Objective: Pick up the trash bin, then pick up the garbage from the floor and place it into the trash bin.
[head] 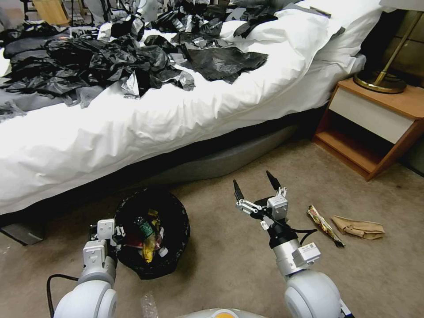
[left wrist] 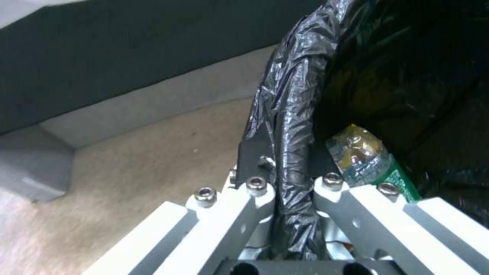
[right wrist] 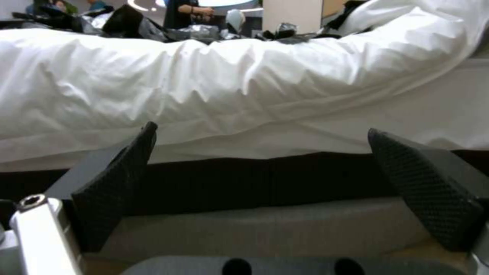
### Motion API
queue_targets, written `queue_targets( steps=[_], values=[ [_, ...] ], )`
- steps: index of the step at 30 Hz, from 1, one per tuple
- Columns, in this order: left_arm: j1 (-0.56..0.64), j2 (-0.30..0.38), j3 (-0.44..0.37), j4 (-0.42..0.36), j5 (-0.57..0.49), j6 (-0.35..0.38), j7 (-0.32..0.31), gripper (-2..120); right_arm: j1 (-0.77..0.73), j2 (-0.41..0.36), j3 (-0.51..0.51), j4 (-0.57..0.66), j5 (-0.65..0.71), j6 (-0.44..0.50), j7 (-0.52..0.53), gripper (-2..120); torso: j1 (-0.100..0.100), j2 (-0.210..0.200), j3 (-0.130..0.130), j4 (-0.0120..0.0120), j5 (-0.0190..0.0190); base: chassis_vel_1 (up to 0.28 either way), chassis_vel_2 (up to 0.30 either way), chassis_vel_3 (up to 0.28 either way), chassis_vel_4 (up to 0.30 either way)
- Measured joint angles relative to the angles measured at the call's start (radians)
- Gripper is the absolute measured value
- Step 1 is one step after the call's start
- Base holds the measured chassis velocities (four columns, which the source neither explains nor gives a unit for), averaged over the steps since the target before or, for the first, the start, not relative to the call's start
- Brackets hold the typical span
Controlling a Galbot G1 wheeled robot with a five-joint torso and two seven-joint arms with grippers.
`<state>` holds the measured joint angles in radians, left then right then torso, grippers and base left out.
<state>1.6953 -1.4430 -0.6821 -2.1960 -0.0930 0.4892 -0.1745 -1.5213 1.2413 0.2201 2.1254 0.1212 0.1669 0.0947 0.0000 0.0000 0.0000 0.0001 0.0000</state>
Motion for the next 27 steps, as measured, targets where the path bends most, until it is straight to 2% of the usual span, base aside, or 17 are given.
queue_targets(
  steps=[27],
  values=[
    [-0.004, -0.003, 0.001, 0.003, -0.005, -0.003, -0.003, 1, 0.005, -0.002, 0.011, -0.002, 0.004, 0.002, 0.004, 100, 0.0, 0.0, 0.0, -0.0001, 0.0001, -0.104, -0.104, -0.11, -0.101]
  ],
)
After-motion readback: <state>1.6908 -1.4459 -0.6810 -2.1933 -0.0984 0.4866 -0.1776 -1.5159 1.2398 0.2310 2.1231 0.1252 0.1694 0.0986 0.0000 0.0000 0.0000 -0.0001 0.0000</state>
